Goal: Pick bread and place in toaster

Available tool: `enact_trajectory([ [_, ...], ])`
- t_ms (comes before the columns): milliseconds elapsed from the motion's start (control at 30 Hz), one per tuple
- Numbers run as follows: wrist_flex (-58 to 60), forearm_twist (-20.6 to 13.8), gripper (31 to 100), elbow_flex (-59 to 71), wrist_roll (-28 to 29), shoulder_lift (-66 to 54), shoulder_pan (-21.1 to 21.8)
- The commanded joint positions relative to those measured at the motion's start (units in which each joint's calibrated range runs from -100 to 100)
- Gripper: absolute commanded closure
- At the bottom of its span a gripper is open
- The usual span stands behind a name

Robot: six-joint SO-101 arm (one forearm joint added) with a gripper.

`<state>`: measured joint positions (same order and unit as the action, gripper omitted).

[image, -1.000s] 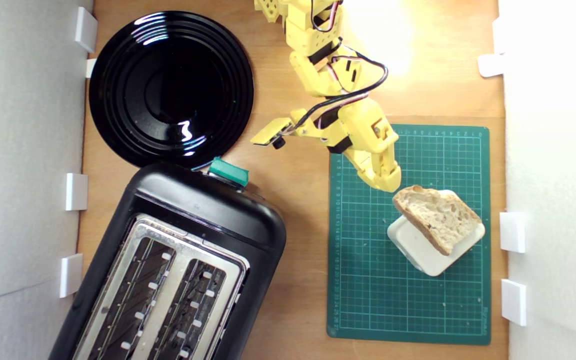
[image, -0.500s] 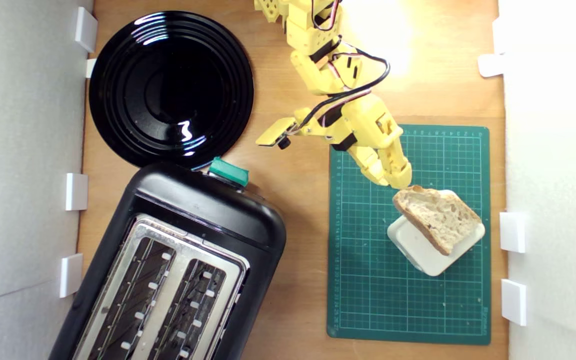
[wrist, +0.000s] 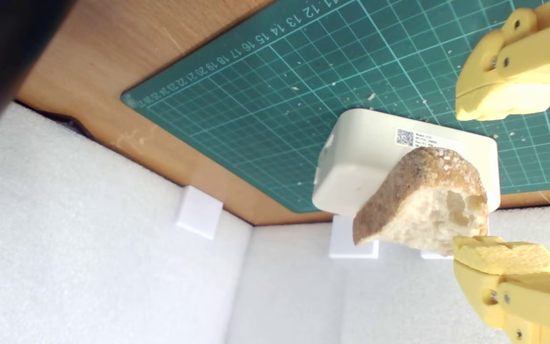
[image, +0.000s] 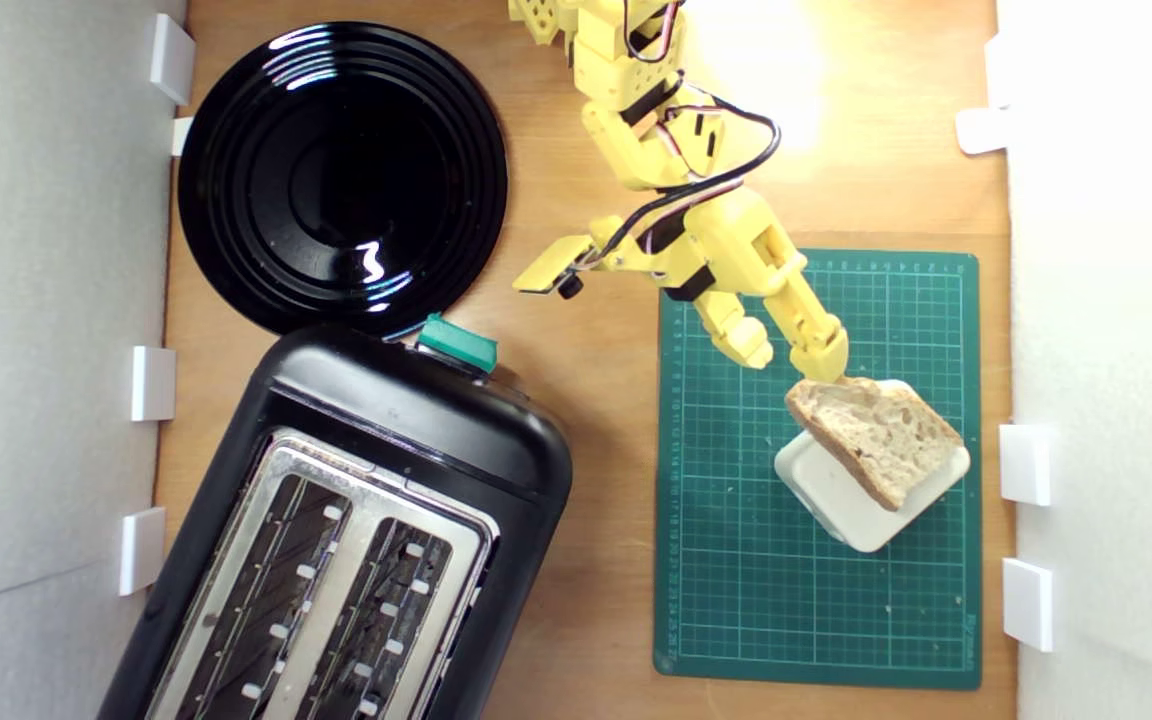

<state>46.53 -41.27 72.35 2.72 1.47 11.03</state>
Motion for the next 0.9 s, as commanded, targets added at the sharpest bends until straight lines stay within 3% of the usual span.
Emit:
enact_trajectory([
  [0, 5.95, 0.20, 42.2, -0.59, -0.02, 2.36, 0.17],
  [167, 7.40, 0.38, 41.9, -1.50, 0.03, 4.60, 0.17],
  [267, 7.57, 4.55, 41.9, -1.68, -0.34, 5.02, 1.06],
  [367, 7.66, 5.73, 41.9, -1.68, -0.39, 5.10, 1.06],
  [867, 13.20, 6.09, 42.3, -3.40, -2.06, 10.34, 1.14],
])
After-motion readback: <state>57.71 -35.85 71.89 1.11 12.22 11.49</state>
